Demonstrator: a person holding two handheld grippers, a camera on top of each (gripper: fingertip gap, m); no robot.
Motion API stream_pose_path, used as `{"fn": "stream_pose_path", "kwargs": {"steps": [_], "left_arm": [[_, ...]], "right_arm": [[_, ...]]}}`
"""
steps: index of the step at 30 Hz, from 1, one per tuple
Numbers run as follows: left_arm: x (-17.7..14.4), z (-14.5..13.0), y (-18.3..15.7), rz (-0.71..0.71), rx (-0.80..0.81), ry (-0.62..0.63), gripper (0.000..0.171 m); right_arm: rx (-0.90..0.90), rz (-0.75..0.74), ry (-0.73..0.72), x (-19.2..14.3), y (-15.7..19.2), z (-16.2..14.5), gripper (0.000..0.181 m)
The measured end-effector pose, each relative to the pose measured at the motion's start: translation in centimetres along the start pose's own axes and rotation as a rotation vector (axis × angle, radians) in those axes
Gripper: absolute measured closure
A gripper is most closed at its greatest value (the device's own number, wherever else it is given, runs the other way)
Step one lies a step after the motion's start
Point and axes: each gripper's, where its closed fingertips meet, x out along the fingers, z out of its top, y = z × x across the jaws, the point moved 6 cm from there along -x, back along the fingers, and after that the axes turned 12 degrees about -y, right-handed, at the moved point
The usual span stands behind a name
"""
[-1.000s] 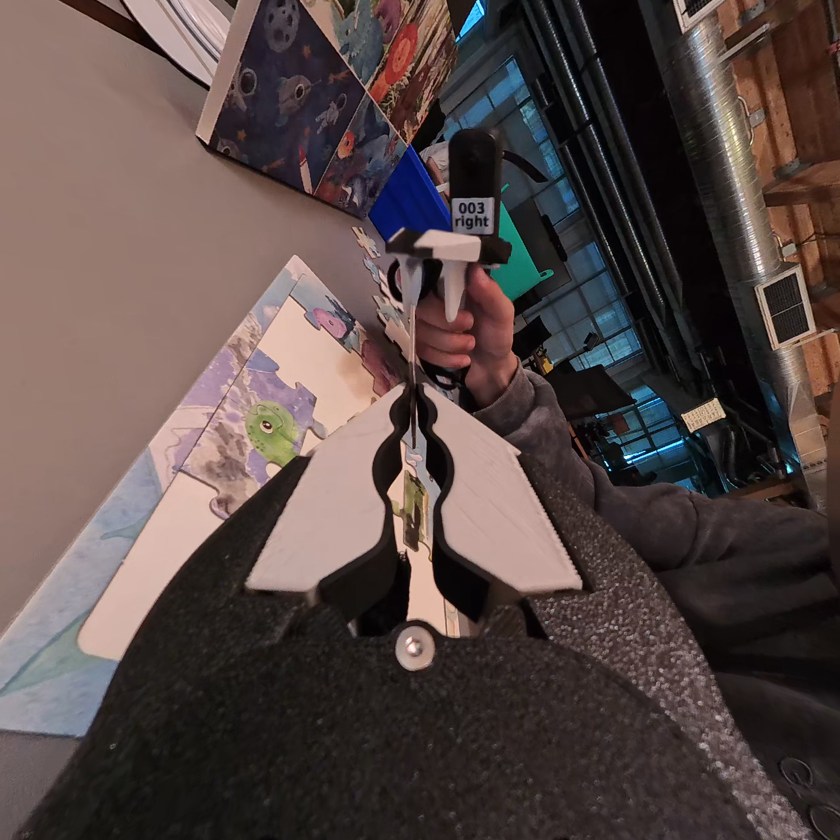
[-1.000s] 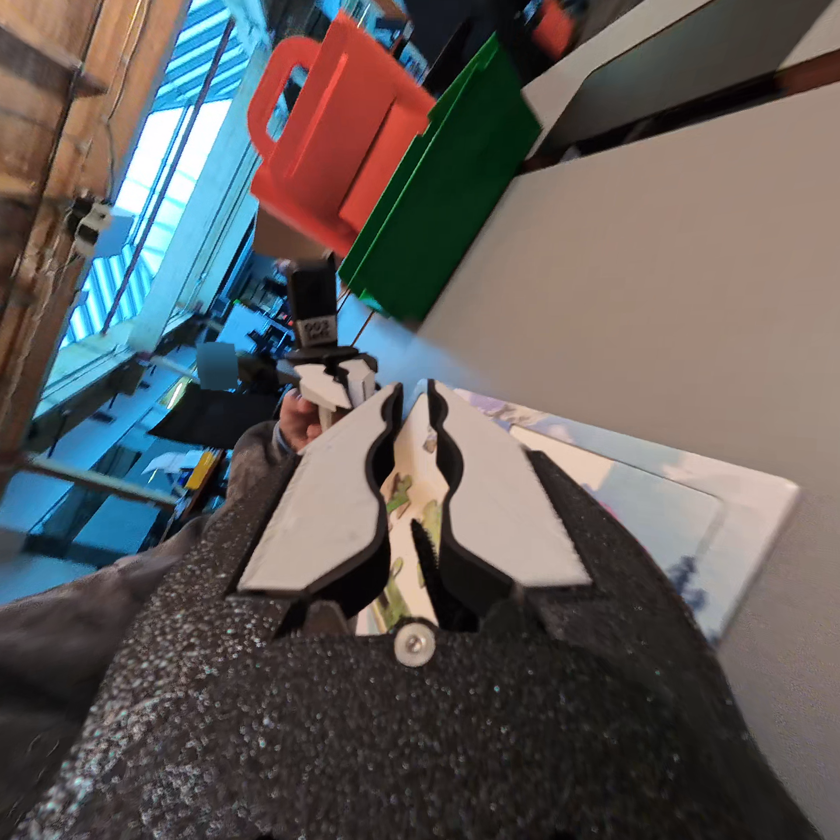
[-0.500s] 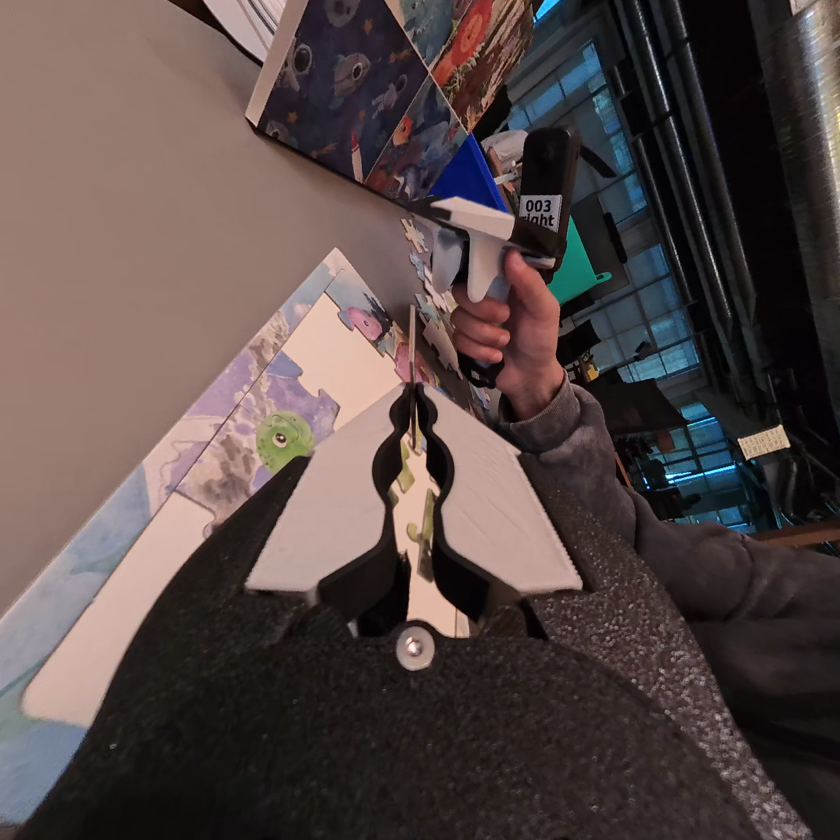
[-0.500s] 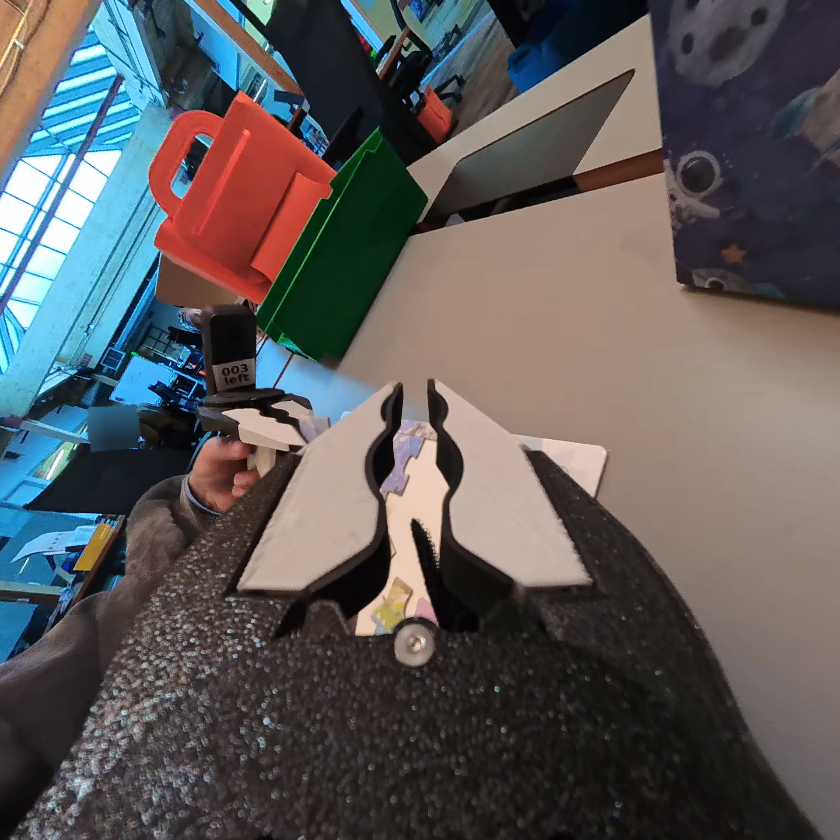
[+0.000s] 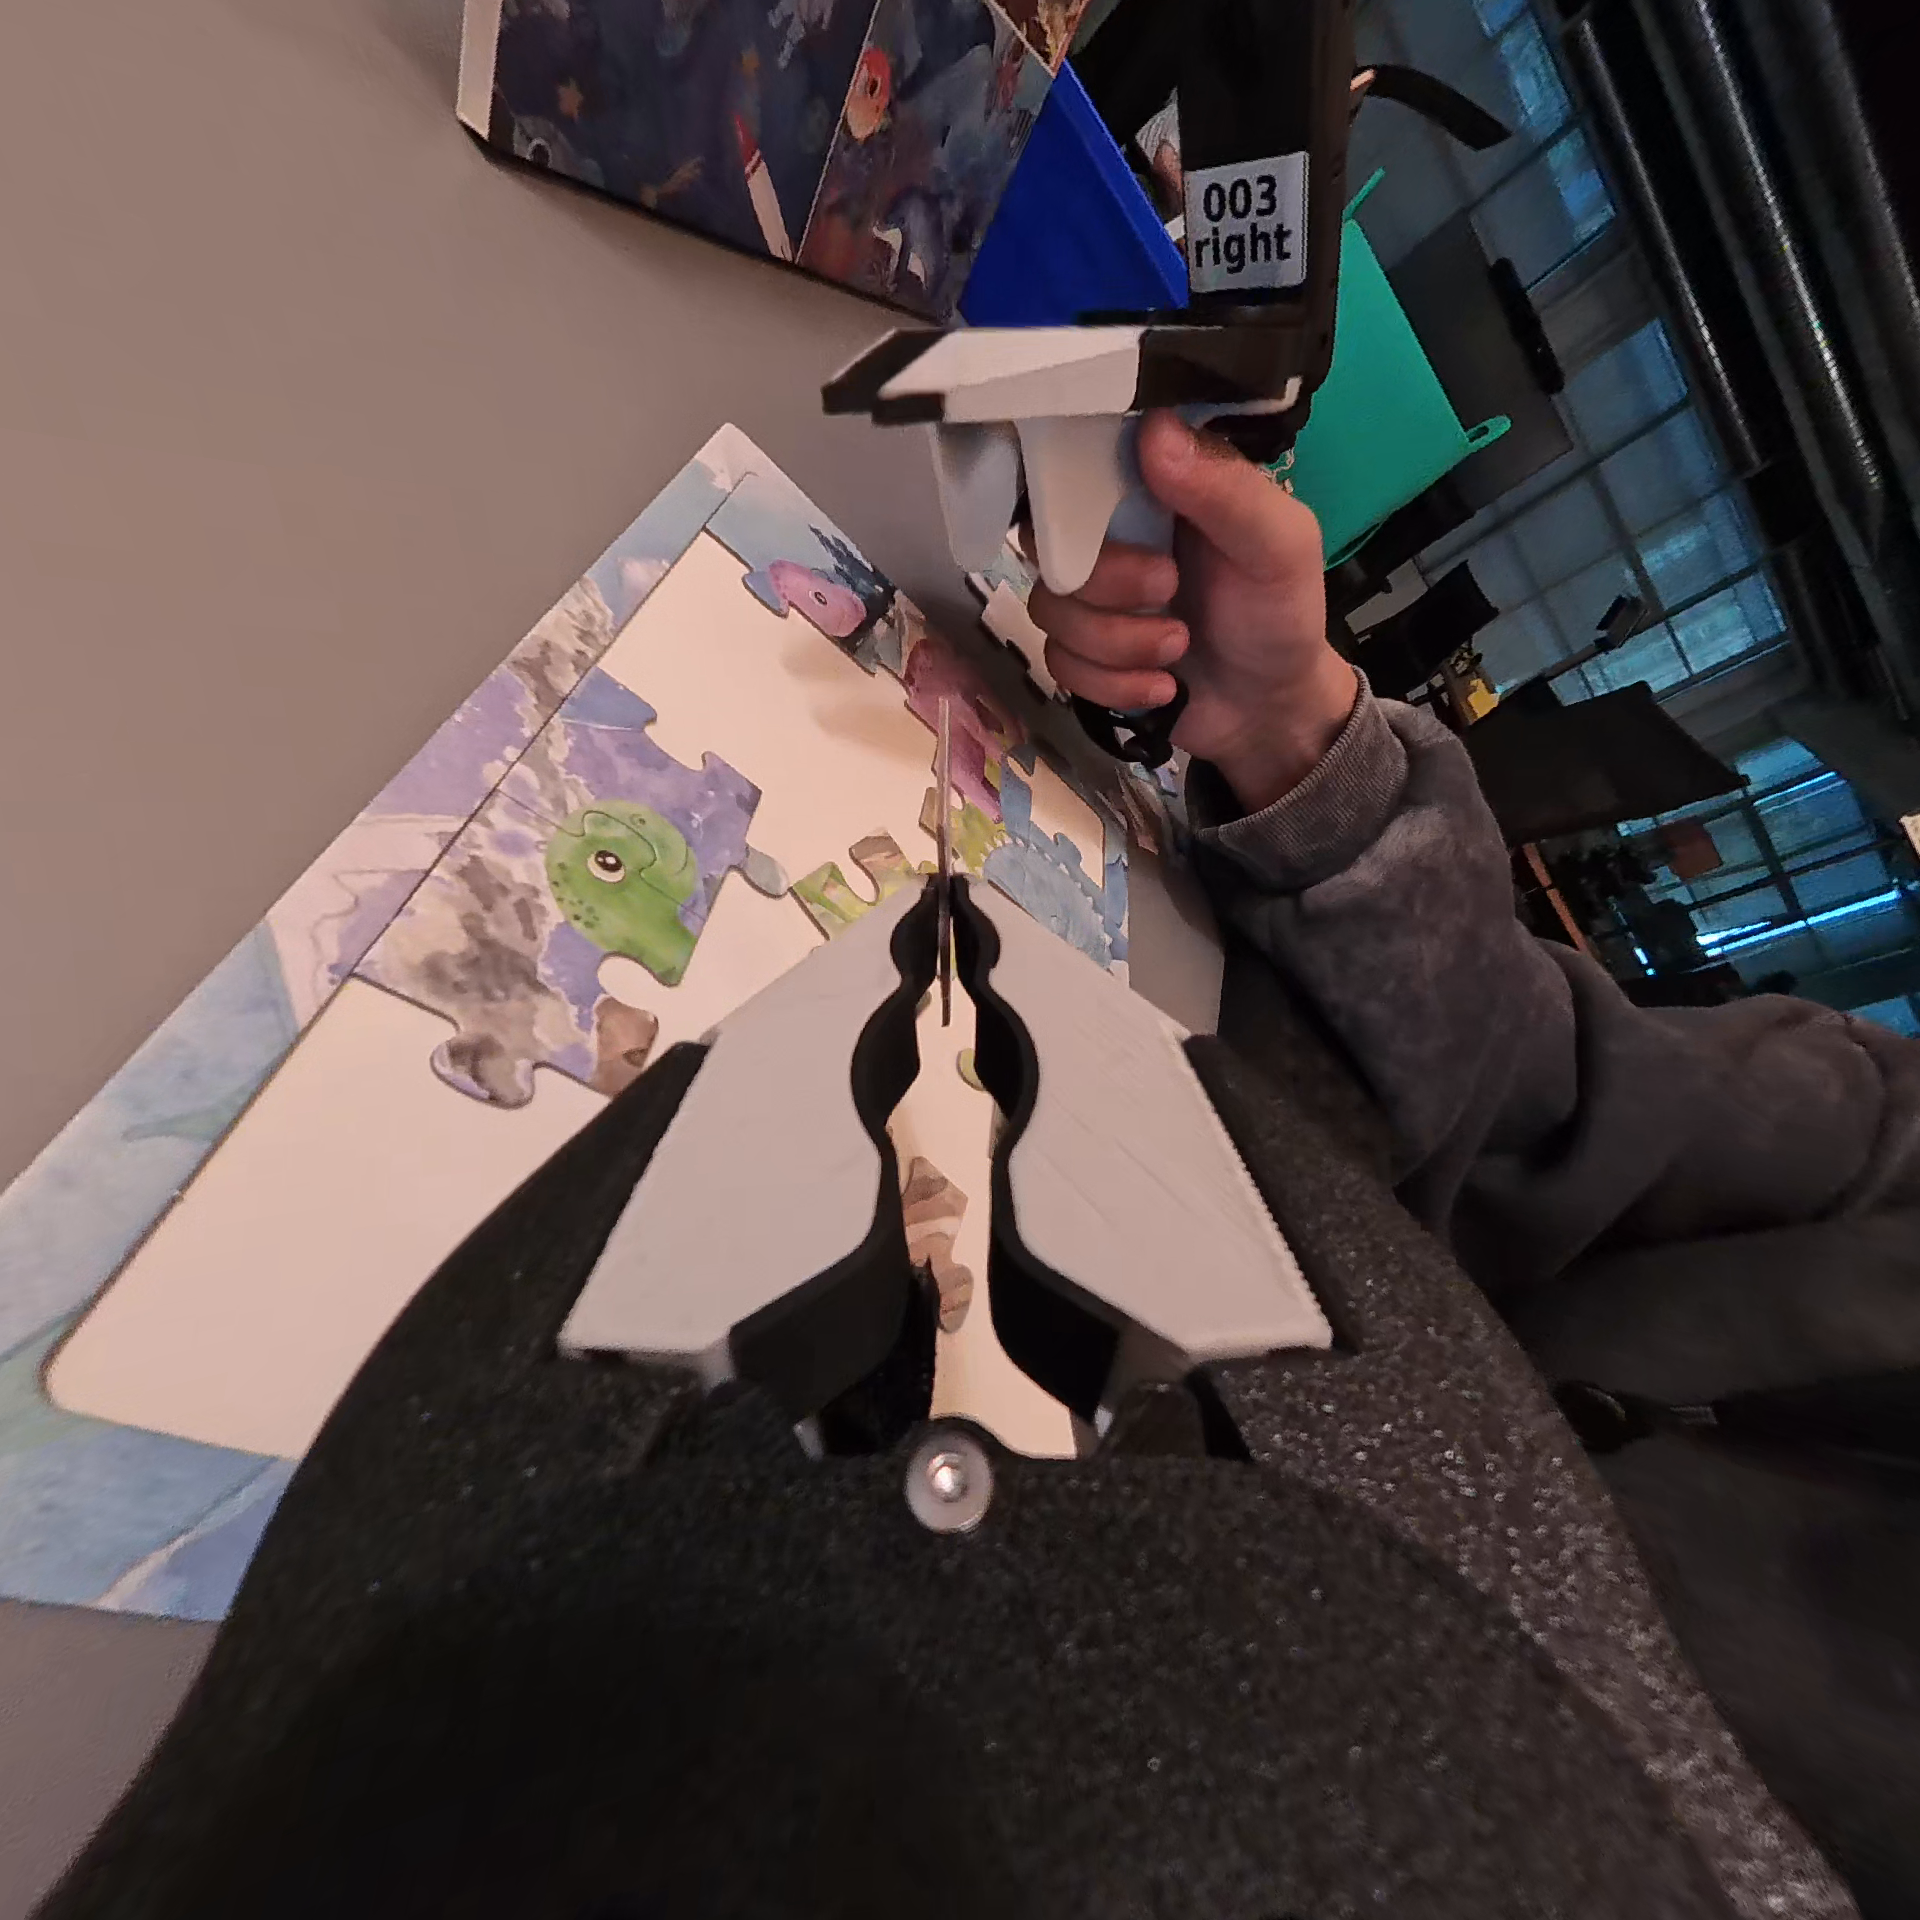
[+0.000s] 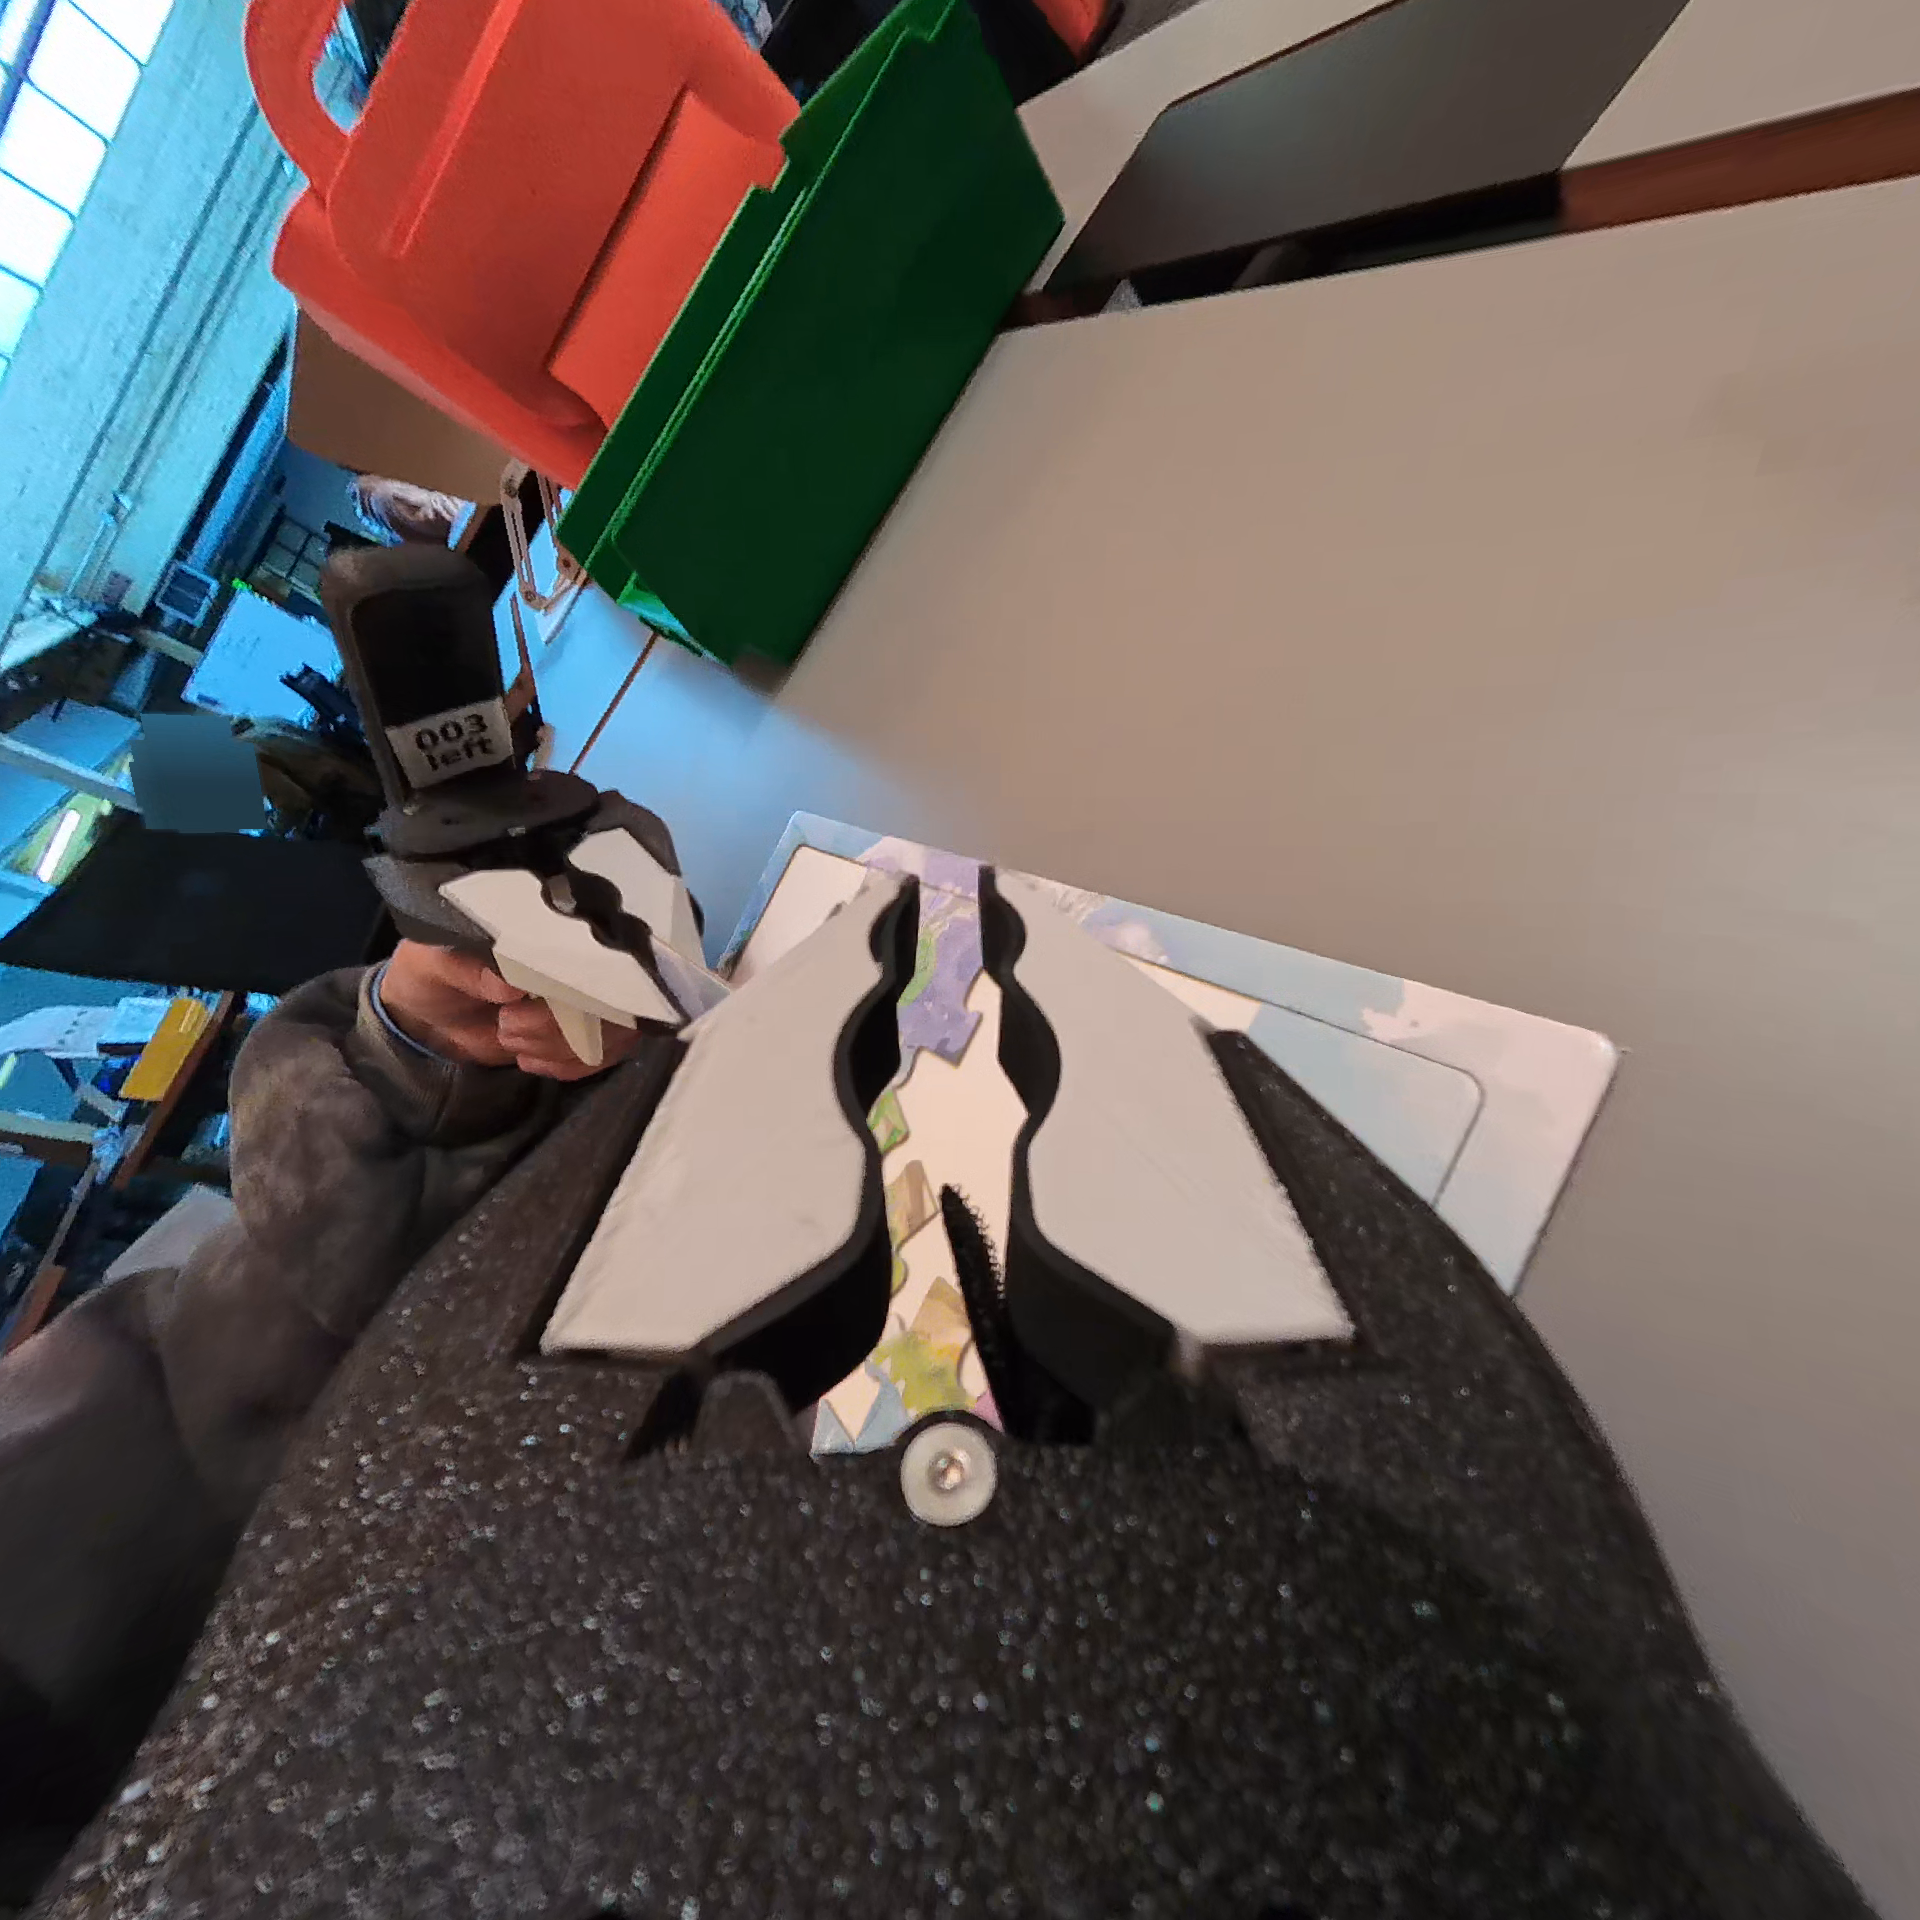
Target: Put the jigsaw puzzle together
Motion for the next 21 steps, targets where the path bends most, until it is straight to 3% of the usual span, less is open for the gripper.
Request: {"fn": "stream_pose_path", "kwargs": {"steps": [6,21], "left_arm": [[0.4,-0.6,-0.1,-0.014,0.001,0.023,0.17],[-0.4,1.0,-1.0,-0.031,-0.014,-0.076,0.17]], "right_arm": [[-0.051,-0.002,0.051,0.7,0.5,-0.7,0.17],[-0.057,0.004,0.1,1.4,0.7,-1.5,0.169]]}}
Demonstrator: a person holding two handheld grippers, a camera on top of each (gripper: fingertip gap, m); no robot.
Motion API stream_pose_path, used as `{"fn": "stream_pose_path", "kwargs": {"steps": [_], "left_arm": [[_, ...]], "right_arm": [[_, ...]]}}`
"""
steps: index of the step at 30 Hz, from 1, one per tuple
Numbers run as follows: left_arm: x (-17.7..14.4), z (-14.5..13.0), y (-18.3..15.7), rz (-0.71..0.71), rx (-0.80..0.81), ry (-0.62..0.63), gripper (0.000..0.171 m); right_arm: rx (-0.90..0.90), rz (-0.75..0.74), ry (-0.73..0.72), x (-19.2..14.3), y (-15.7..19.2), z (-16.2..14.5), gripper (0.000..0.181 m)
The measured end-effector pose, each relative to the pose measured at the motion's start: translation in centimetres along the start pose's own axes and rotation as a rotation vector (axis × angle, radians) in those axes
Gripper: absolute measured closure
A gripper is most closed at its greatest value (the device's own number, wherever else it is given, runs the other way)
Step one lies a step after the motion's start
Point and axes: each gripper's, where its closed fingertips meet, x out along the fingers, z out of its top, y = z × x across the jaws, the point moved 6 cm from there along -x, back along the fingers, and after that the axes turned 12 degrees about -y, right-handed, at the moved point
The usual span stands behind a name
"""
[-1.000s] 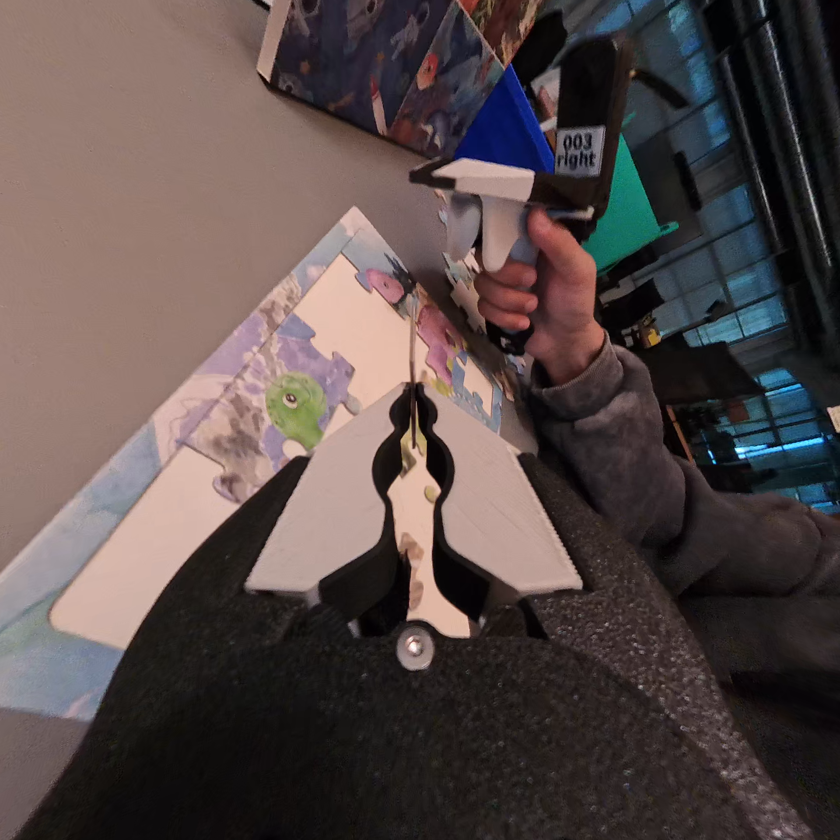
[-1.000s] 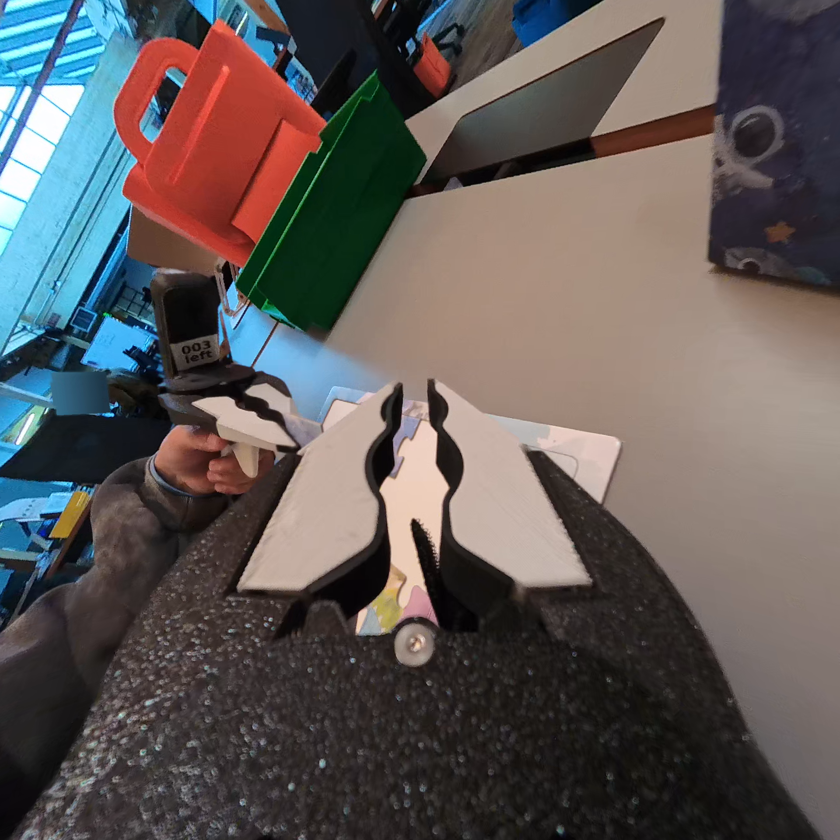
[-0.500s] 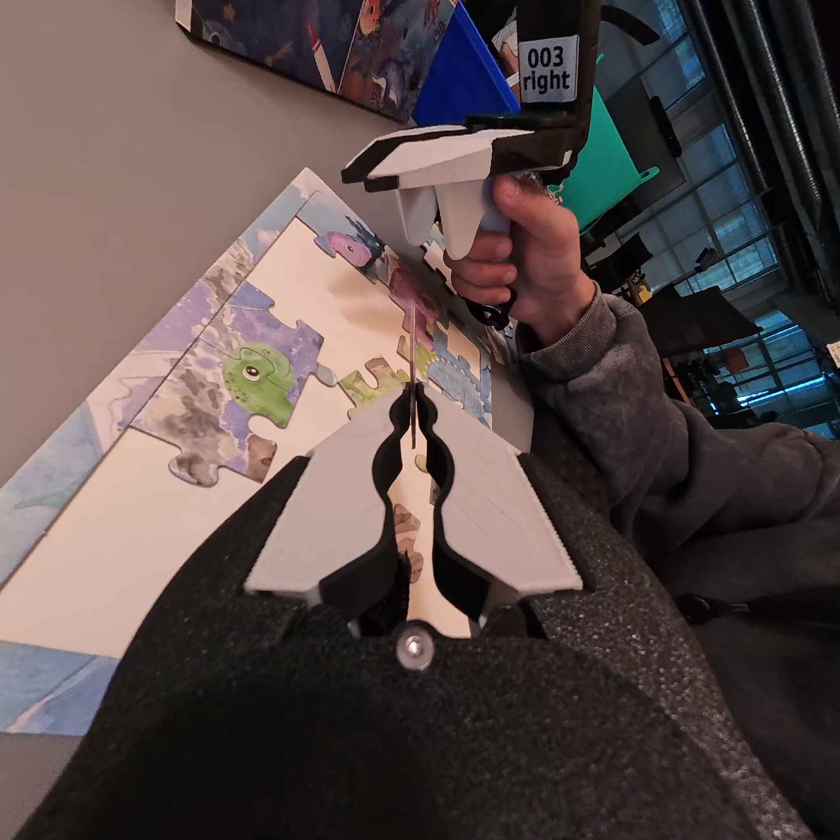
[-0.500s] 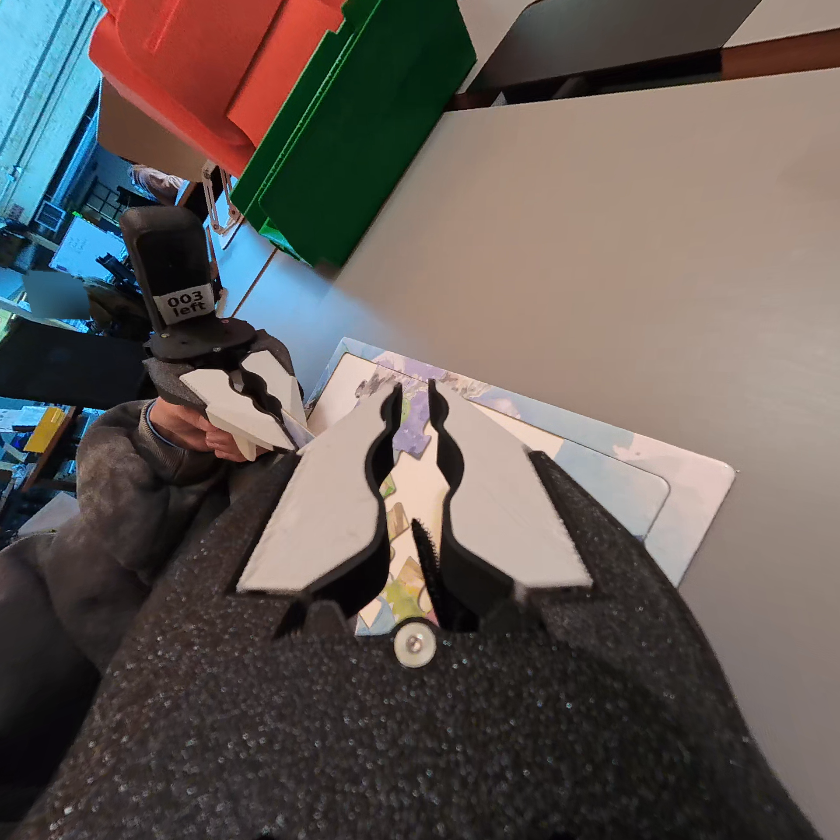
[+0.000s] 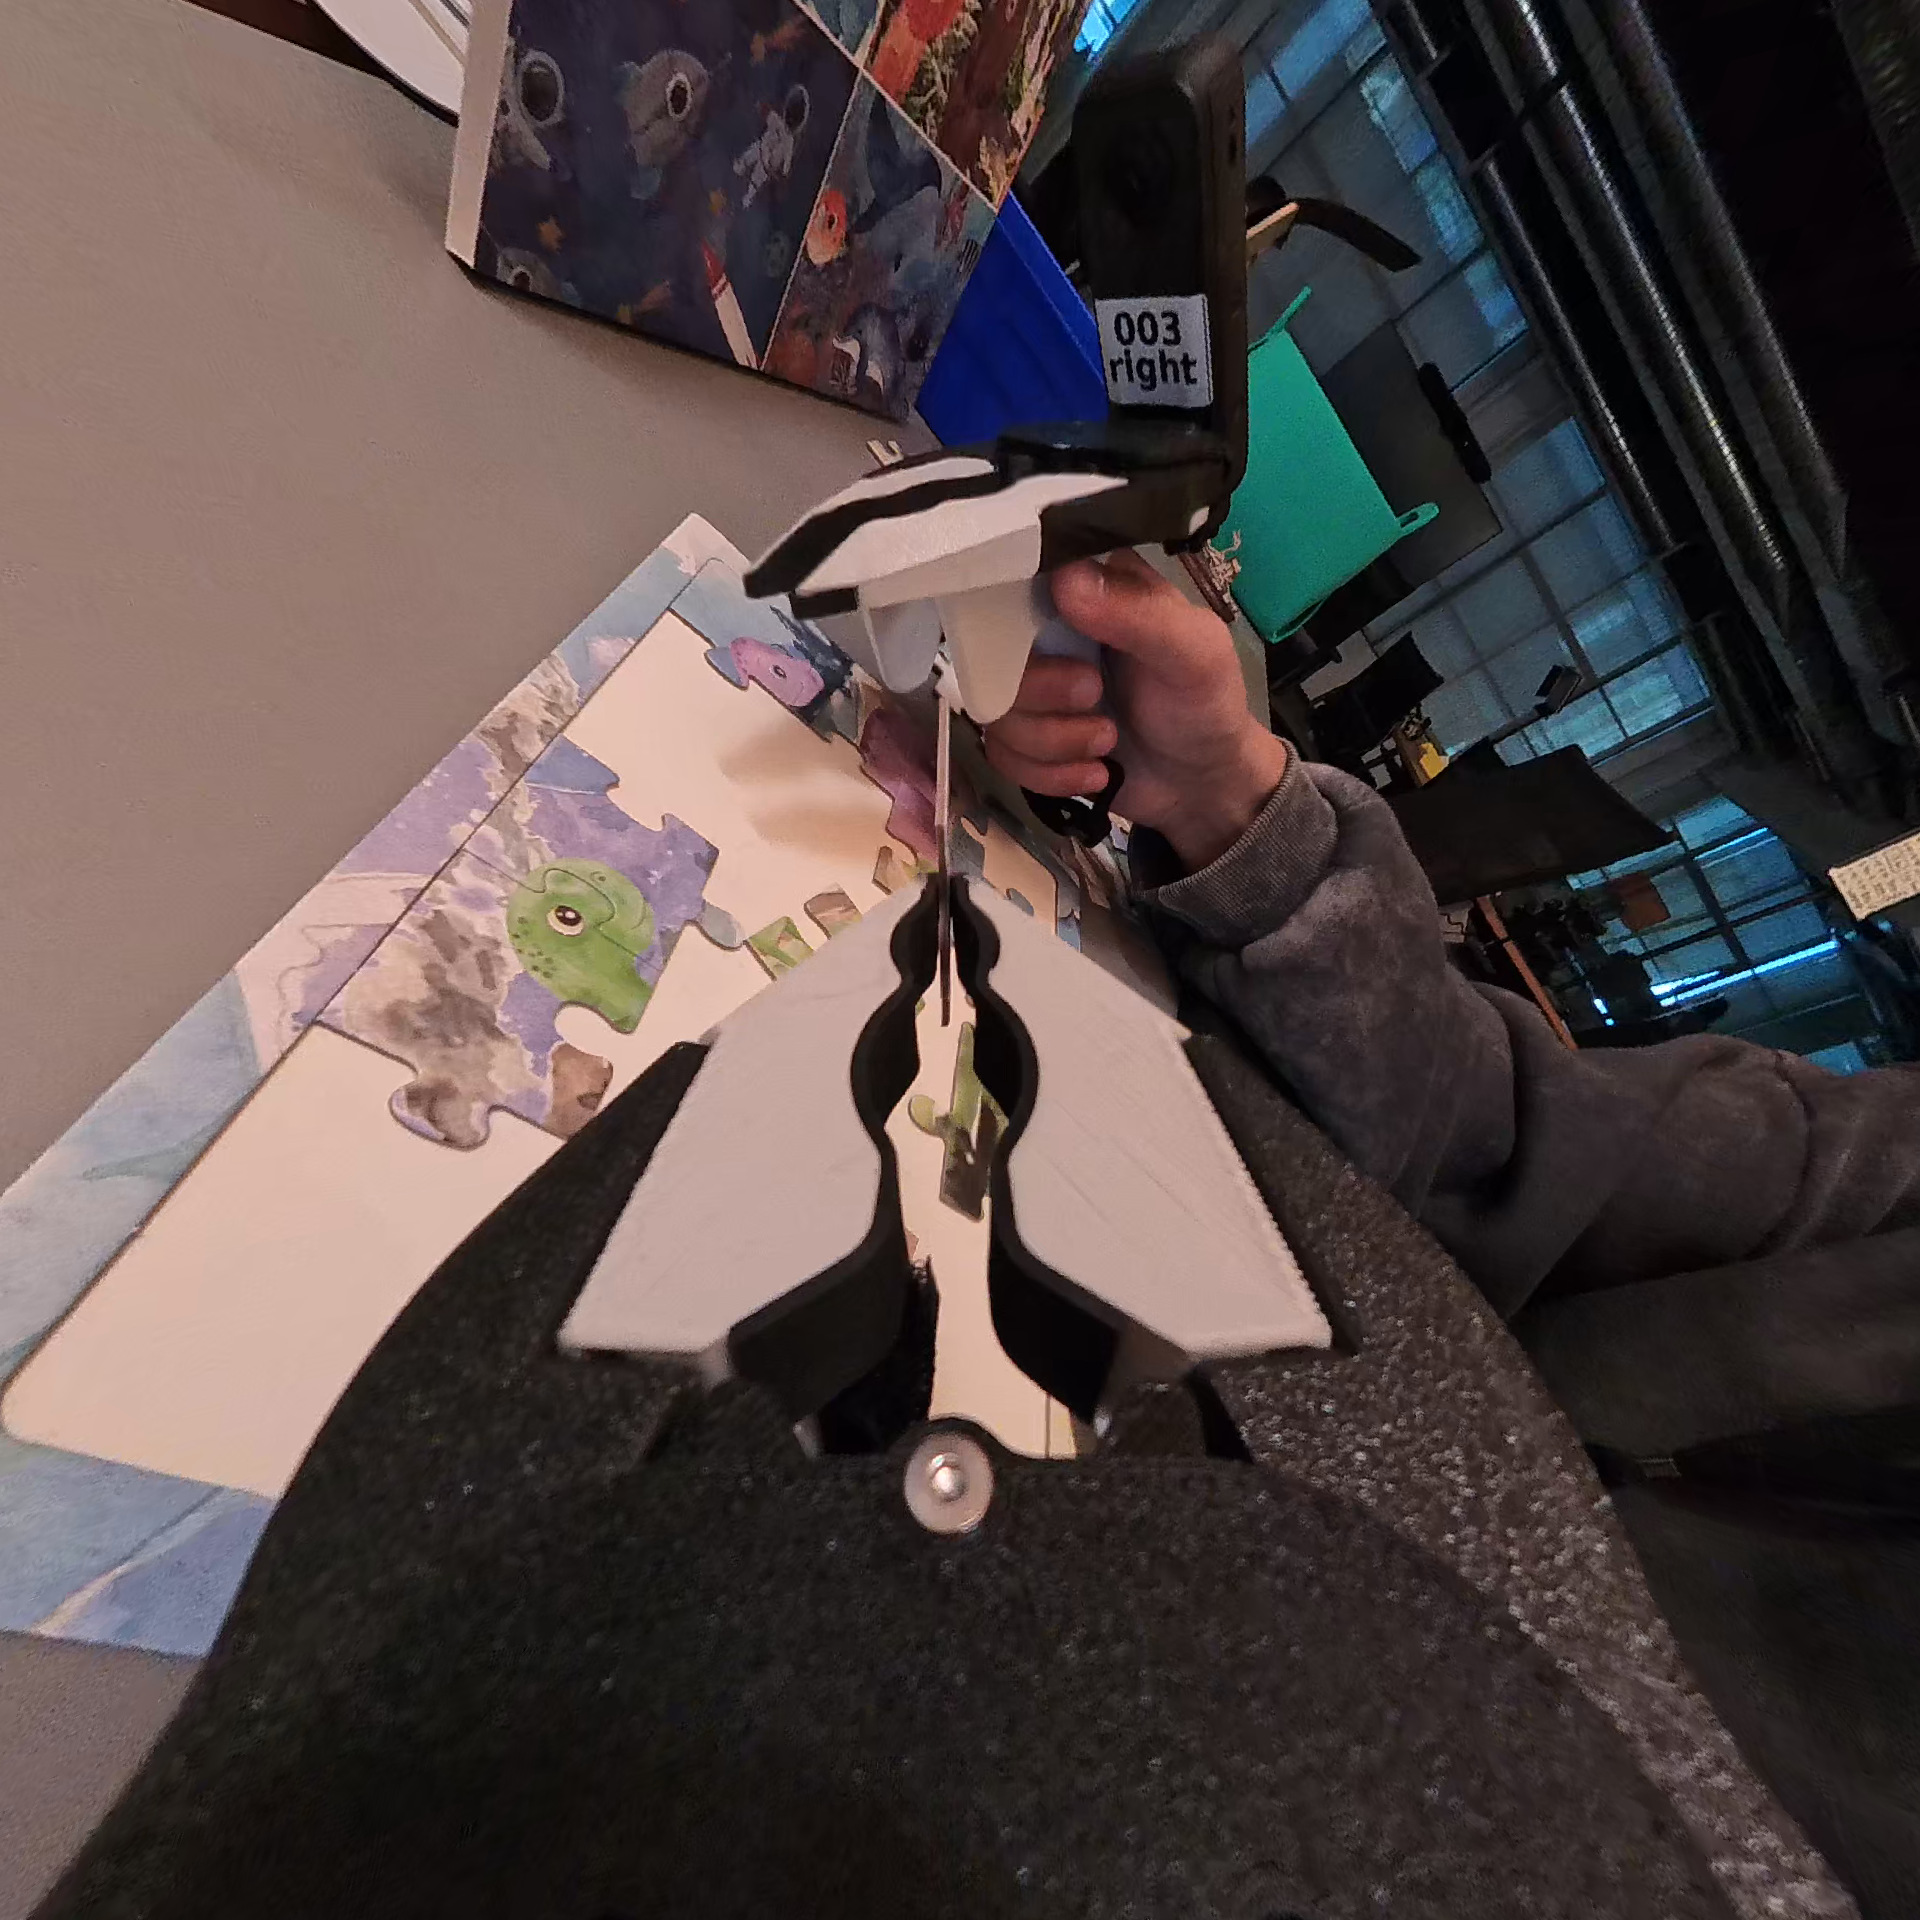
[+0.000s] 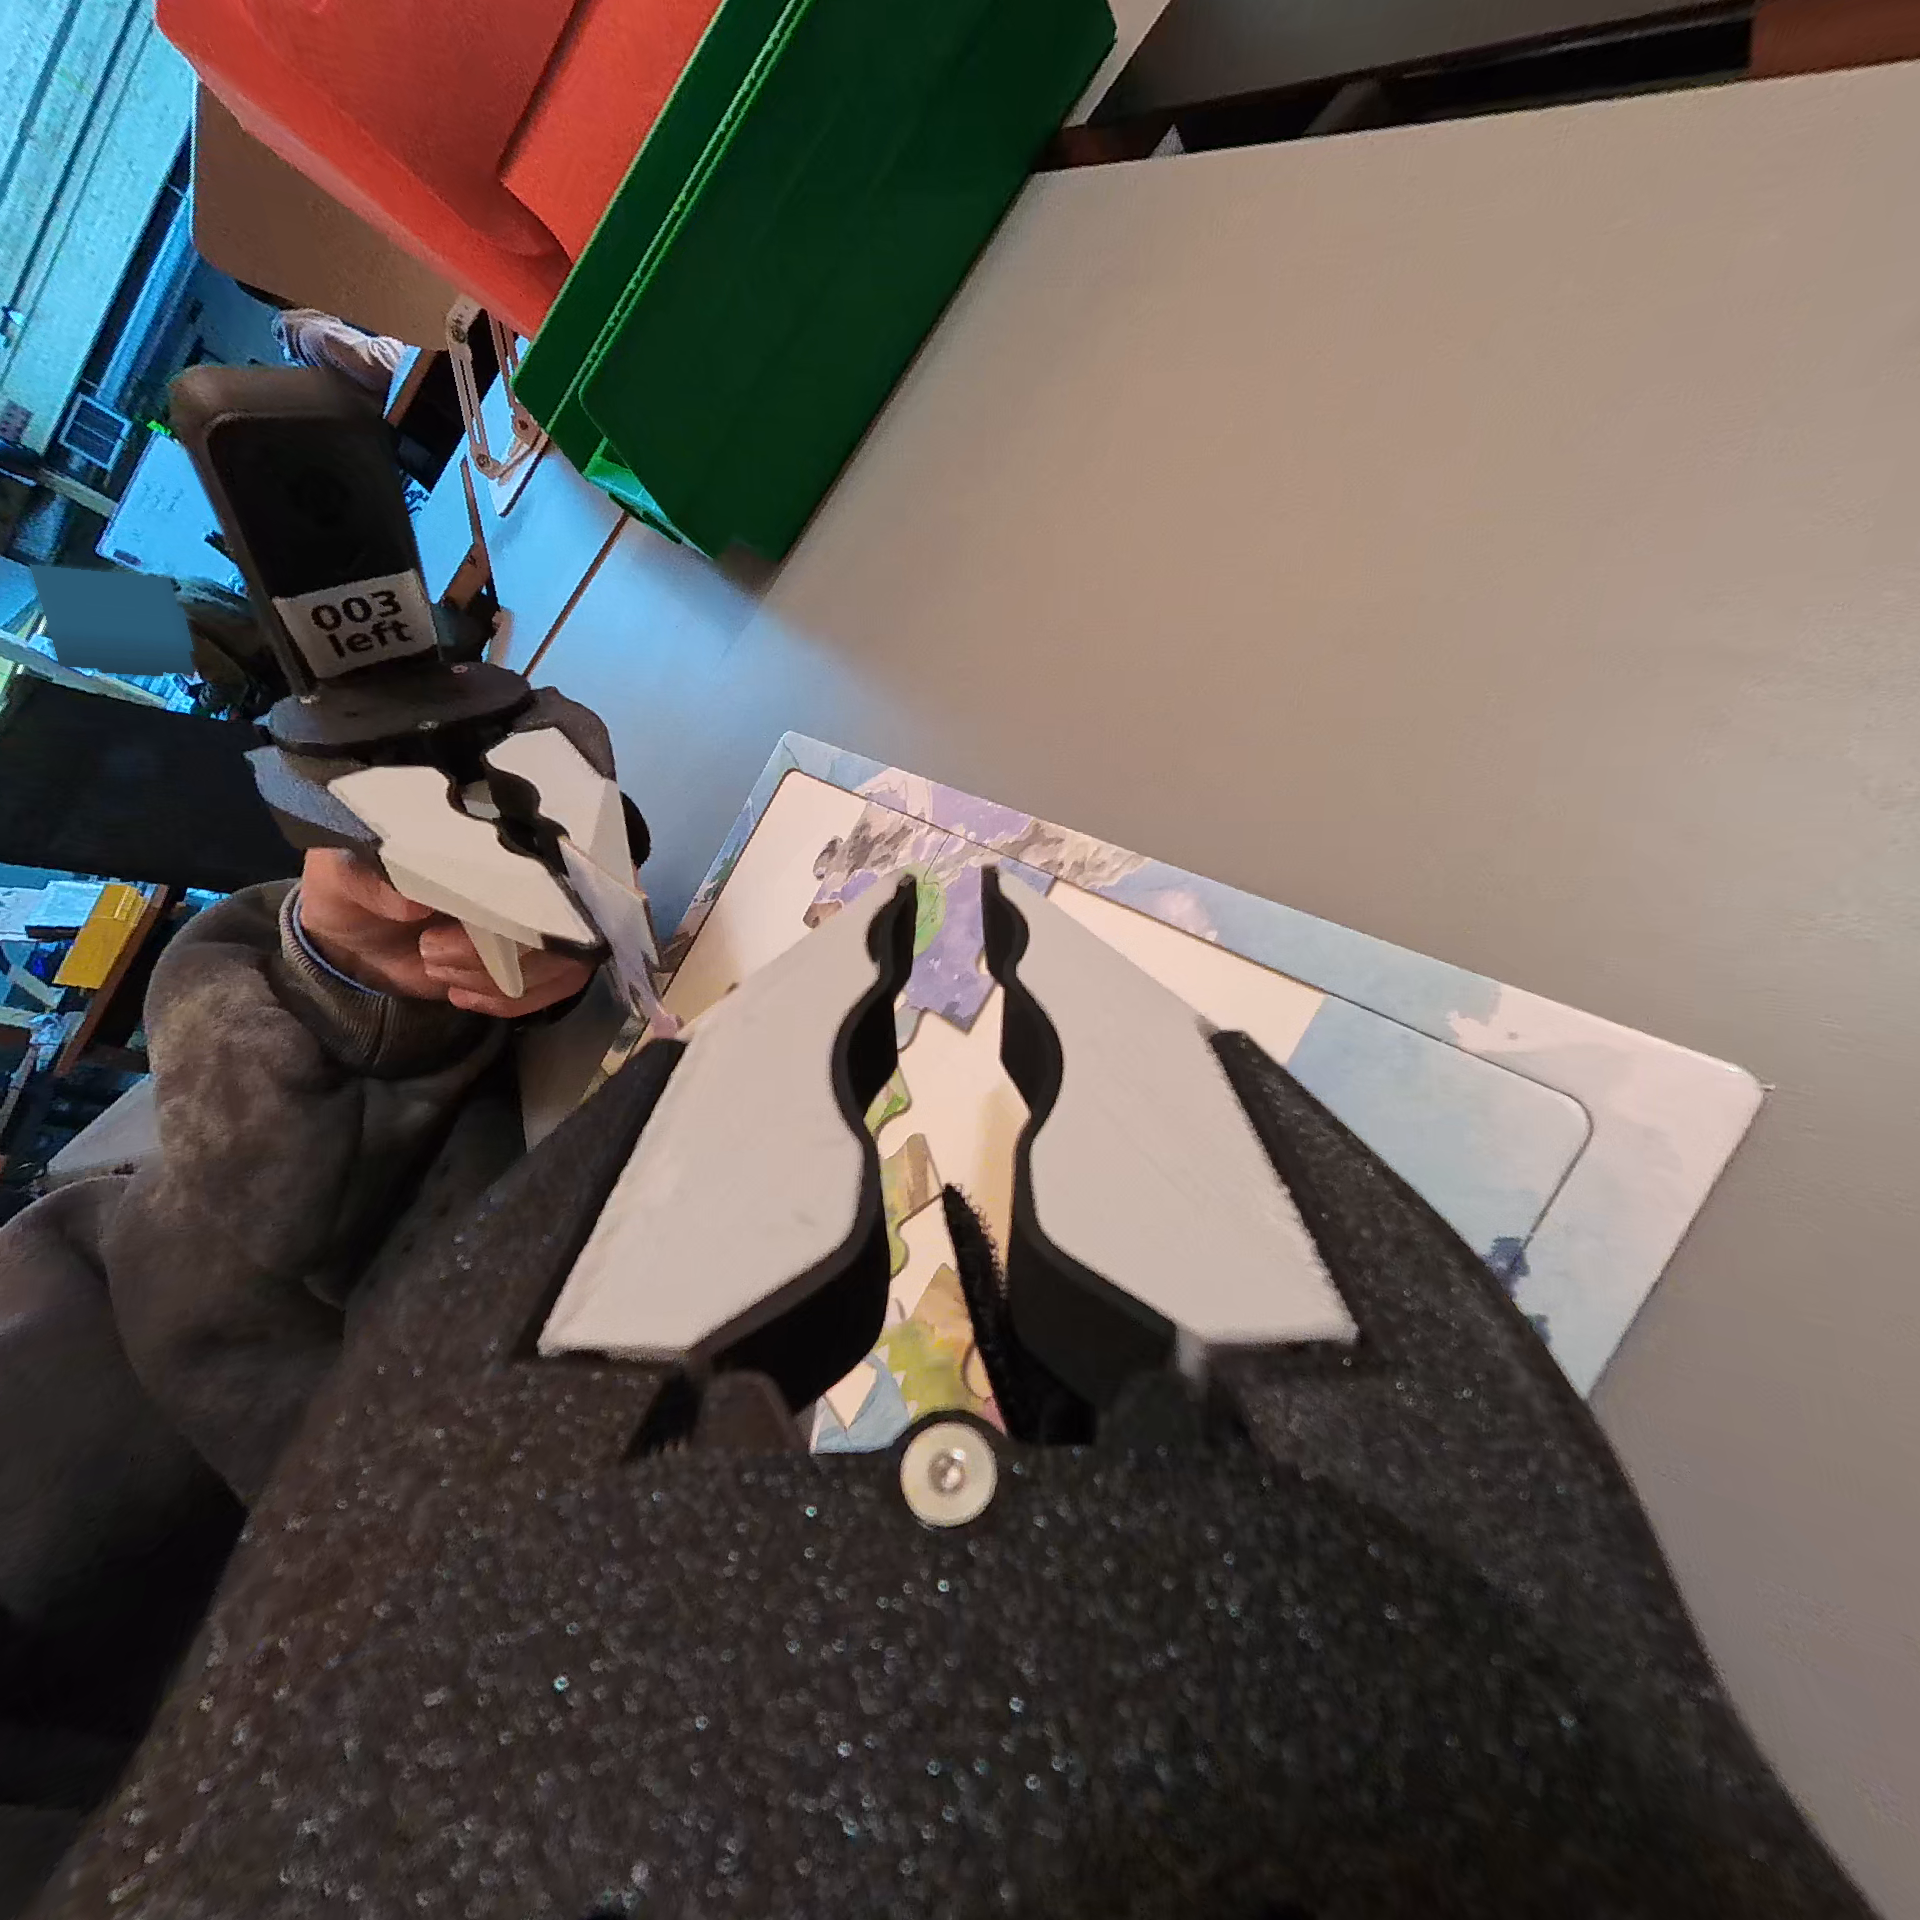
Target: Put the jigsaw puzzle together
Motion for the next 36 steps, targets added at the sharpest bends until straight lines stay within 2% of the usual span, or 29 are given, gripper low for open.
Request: {"fn": "stream_pose_path", "kwargs": {"steps": [12,36], "left_arm": [[-0.25,0.28,0.3,0.005,-0.018,-0.023,0.17],[0.23,-0.39,0.03,-0.02,-0.018,0.018,0.17]], "right_arm": [[-0.018,0.019,0.057,0.82,0.51,-0.98,0.168],[-0.004,0.042,0.058,0.82,0.87,-0.92,0.168]]}}
